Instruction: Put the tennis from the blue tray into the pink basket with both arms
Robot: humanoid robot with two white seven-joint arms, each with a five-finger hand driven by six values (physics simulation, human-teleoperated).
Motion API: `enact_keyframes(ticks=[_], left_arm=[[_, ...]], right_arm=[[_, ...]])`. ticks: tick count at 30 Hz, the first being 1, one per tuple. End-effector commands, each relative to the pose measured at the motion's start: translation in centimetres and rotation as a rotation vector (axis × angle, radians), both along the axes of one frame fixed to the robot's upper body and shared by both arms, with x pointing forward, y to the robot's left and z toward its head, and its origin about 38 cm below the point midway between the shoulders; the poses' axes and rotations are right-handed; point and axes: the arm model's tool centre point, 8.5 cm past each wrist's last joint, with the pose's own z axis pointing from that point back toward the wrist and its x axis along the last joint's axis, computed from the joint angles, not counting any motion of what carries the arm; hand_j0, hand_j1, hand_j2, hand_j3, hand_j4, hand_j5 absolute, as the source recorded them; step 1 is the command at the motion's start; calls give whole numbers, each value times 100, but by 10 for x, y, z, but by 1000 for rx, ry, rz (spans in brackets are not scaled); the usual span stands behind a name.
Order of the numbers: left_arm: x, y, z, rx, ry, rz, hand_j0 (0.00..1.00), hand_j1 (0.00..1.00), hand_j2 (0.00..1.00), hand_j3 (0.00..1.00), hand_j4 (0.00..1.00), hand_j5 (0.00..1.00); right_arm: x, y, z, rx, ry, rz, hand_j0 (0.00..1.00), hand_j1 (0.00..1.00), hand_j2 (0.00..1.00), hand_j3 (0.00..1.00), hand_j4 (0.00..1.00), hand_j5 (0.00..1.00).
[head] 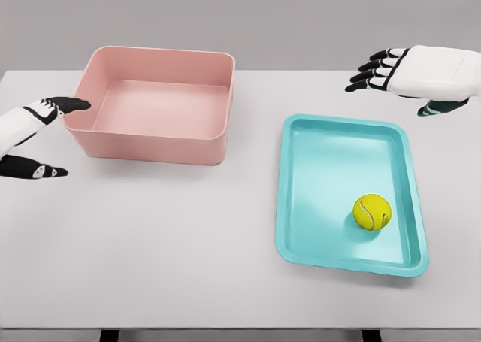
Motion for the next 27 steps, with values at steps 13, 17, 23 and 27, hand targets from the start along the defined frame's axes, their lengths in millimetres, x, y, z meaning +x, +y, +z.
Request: enact_keyframes(ticks=[13, 17, 23, 27], left_arm=[[-2, 2, -4, -16, 17, 7, 100, 100, 100, 100, 100, 100], [-2, 1, -4, -15, 16, 6, 100, 100, 100, 100, 100, 100], [-2, 1, -4, -16, 16, 6, 100, 100, 100, 100, 100, 100], [-2, 0, -4, -19, 15, 4, 100, 100, 100, 100, 100, 100]], right_arm=[[3, -78, 10, 601, 368, -305, 100, 100, 100, 100, 100, 100], [-18, -78, -25, 495, 468, -319, 100, 100, 100, 100, 100, 100], [-36, -80, -71, 365, 555, -341, 100, 100, 100, 100, 100, 100], [-45, -63, -80, 347, 593, -292, 100, 100, 100, 100, 100, 100]])
